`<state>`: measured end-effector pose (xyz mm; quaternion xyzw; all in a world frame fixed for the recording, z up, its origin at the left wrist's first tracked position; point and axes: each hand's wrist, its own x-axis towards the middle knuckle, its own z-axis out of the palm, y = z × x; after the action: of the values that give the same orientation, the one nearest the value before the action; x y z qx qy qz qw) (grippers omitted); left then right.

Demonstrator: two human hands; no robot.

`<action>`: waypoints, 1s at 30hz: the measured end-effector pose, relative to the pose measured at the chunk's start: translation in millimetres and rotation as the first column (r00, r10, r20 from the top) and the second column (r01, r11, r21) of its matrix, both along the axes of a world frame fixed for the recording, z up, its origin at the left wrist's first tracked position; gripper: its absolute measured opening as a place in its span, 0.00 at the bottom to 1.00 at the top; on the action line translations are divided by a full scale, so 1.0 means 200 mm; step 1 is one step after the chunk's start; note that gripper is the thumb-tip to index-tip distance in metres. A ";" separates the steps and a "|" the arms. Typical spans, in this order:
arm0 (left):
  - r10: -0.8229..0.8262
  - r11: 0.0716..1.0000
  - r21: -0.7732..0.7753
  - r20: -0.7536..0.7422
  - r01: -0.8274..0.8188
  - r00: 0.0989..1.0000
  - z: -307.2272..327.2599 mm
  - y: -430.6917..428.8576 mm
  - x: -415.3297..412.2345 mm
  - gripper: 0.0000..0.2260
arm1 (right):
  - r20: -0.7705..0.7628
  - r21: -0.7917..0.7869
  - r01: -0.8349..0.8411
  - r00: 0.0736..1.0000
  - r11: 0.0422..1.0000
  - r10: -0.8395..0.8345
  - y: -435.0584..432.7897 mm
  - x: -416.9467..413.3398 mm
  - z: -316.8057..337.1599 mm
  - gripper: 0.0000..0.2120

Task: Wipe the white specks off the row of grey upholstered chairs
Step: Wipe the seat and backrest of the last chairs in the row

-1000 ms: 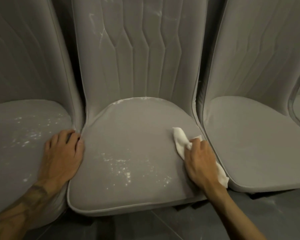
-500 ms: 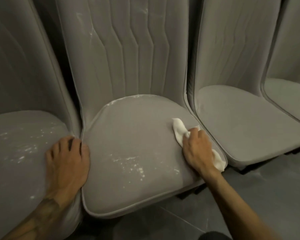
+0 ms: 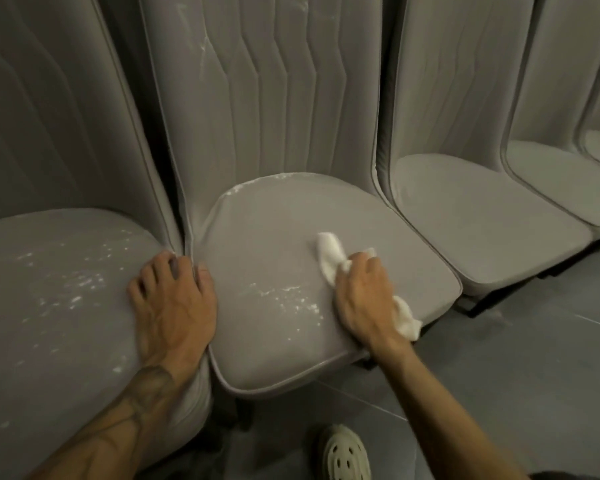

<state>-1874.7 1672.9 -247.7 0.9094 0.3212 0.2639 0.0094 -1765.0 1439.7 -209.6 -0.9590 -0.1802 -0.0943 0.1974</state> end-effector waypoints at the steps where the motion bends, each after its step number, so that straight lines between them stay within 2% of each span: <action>1: -0.004 1.000 -0.005 -0.009 0.004 1.000 0.00 0.00 0.00 0.15 | 0.008 0.024 -0.097 0.995 0.995 0.097 0.07 -0.09 -0.02 0.12; 3: -0.010 1.000 -0.015 -0.004 0.010 1.000 0.00 0.00 0.00 0.15 | 0.007 0.017 -0.252 0.968 0.968 0.252 0.15 -0.22 -0.05 0.11; 5: -0.014 1.000 -0.026 0.002 0.014 1.000 0.00 0.00 0.00 0.15 | 0.018 0.007 -0.307 0.952 0.952 0.307 0.12 -0.17 -0.05 0.11; 9: -0.007 1.000 -0.029 0.001 0.007 1.000 0.01 0.00 -0.01 0.16 | -0.015 -0.044 -0.079 0.997 0.996 0.079 -0.01 0.08 0.00 0.13; 11: -0.002 1.000 -0.011 -0.007 0.002 1.000 0.00 0.00 0.00 0.16 | 0.005 -0.038 -0.032 0.999 0.999 0.032 0.04 0.05 0.00 0.13; 14: 0.004 1.000 0.022 0.005 -0.004 1.000 -0.02 0.01 0.01 0.14 | 0.031 -0.067 -0.264 0.963 0.962 0.267 0.15 -0.17 -0.06 0.14; 16: -0.002 0.999 0.043 0.010 0.002 1.000 -0.03 0.02 0.01 0.13 | -0.009 -0.011 -0.407 0.914 0.913 0.407 0.12 -0.24 -0.06 0.14; 17: -0.007 0.999 0.045 0.019 0.006 1.000 -0.04 0.03 0.01 0.14 | -0.020 0.019 -0.427 0.904 0.904 0.428 0.09 -0.21 -0.05 0.13; 19: -0.005 0.999 0.045 0.024 0.004 1.000 -0.04 0.02 0.01 0.14 | -0.007 -0.034 -0.381 0.925 0.924 0.381 0.04 -0.04 -0.03 0.13; 22: 0.008 0.999 0.048 0.013 -0.008 1.000 -0.03 0.02 0.01 0.13 | -0.042 -0.139 -0.156 0.988 0.978 0.151 0.07 0.25 0.01 0.14; 23: 0.008 0.999 0.048 0.004 -0.008 1.000 -0.03 0.02 0.01 0.12 | -0.040 -0.152 -0.125 0.992 0.980 0.121 0.11 0.28 0.02 0.14; 25: 0.021 0.998 0.053 -0.014 -0.021 1.000 -0.03 0.01 0.01 0.12 | -0.012 -0.146 -0.211 0.977 0.966 0.212 0.21 0.20 -0.01 0.14; 28: 0.022 0.998 0.054 -0.035 -0.020 0.999 -0.02 0.01 0.01 0.13 | -0.016 -0.073 -0.541 0.840 0.838 0.542 0.23 -0.07 -0.07 0.14; 30: 0.024 0.999 0.038 -0.043 -0.022 0.999 -0.01 0.01 0.00 0.13 | -0.049 -0.032 -0.615 0.789 0.788 0.613 0.19 -0.04 -0.06 0.13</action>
<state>-1873.9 1675.7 -250.6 0.9113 0.3267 0.2501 -0.0177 -1772.7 1477.0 -220.8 -0.8544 -0.4802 -0.0035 0.1984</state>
